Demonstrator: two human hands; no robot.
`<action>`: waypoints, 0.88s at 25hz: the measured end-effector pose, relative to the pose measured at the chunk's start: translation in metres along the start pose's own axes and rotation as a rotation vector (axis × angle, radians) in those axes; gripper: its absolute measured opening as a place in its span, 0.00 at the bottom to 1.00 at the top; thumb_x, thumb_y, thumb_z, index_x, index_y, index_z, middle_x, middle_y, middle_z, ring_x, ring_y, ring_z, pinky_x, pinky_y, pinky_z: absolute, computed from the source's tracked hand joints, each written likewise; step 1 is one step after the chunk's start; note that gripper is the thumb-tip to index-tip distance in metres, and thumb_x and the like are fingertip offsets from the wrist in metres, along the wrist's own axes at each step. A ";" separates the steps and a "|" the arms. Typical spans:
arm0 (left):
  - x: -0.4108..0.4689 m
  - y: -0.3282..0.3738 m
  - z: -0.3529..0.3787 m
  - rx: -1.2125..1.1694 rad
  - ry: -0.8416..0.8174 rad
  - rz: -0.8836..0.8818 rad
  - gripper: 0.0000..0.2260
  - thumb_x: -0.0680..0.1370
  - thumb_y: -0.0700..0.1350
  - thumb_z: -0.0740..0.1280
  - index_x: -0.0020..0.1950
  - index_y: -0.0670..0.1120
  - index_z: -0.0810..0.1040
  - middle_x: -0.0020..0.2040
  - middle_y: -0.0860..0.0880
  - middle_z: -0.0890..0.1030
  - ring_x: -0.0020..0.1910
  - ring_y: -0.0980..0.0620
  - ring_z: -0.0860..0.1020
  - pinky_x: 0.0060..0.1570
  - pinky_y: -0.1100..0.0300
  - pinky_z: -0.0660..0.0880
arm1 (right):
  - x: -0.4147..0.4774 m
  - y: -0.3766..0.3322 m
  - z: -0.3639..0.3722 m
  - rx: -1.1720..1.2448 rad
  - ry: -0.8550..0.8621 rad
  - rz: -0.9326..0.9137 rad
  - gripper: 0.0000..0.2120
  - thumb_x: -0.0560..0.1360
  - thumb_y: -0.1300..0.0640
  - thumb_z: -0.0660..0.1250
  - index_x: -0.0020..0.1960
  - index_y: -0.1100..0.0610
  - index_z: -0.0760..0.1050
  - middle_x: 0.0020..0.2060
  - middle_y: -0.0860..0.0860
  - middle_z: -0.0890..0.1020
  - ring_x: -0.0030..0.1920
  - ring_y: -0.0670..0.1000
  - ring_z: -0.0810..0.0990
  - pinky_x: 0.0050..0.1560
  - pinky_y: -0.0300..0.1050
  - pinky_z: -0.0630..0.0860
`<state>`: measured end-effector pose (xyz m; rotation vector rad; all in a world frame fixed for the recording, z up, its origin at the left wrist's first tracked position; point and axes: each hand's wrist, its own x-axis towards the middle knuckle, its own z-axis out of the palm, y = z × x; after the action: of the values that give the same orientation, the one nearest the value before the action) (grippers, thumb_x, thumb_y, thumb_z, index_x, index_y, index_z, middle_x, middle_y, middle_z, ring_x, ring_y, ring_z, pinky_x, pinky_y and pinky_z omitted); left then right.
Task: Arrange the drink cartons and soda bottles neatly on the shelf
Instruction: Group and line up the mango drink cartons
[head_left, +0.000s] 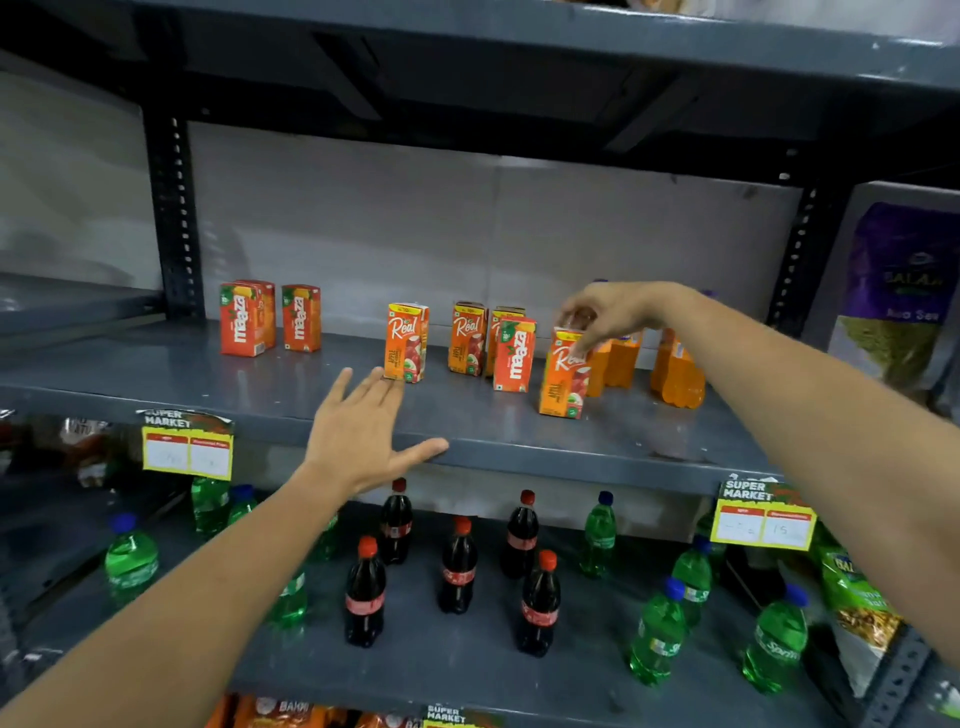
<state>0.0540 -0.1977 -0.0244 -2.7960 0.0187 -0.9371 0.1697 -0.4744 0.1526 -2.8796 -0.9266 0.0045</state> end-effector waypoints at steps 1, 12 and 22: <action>0.000 -0.006 0.000 0.000 -0.008 0.008 0.51 0.66 0.77 0.34 0.74 0.42 0.60 0.74 0.44 0.66 0.75 0.50 0.57 0.74 0.46 0.45 | 0.007 -0.014 0.003 0.000 0.011 -0.025 0.23 0.70 0.58 0.73 0.63 0.59 0.72 0.57 0.57 0.79 0.55 0.55 0.78 0.57 0.50 0.77; 0.007 -0.020 0.008 -0.058 0.044 0.071 0.50 0.66 0.78 0.37 0.72 0.44 0.65 0.72 0.46 0.69 0.73 0.50 0.61 0.74 0.46 0.48 | 0.067 -0.063 0.012 0.026 0.078 -0.080 0.24 0.71 0.48 0.71 0.64 0.55 0.71 0.58 0.53 0.78 0.57 0.52 0.78 0.57 0.48 0.76; 0.007 -0.019 0.009 -0.090 0.088 0.051 0.48 0.67 0.78 0.41 0.70 0.44 0.68 0.68 0.46 0.73 0.71 0.49 0.66 0.73 0.47 0.53 | 0.076 -0.015 0.028 -0.115 0.137 -0.030 0.23 0.73 0.54 0.69 0.66 0.53 0.69 0.63 0.55 0.75 0.62 0.54 0.74 0.57 0.46 0.71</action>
<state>0.0644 -0.1781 -0.0241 -2.8187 0.1484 -1.0718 0.2216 -0.4149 0.1287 -2.9242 -0.9739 -0.2539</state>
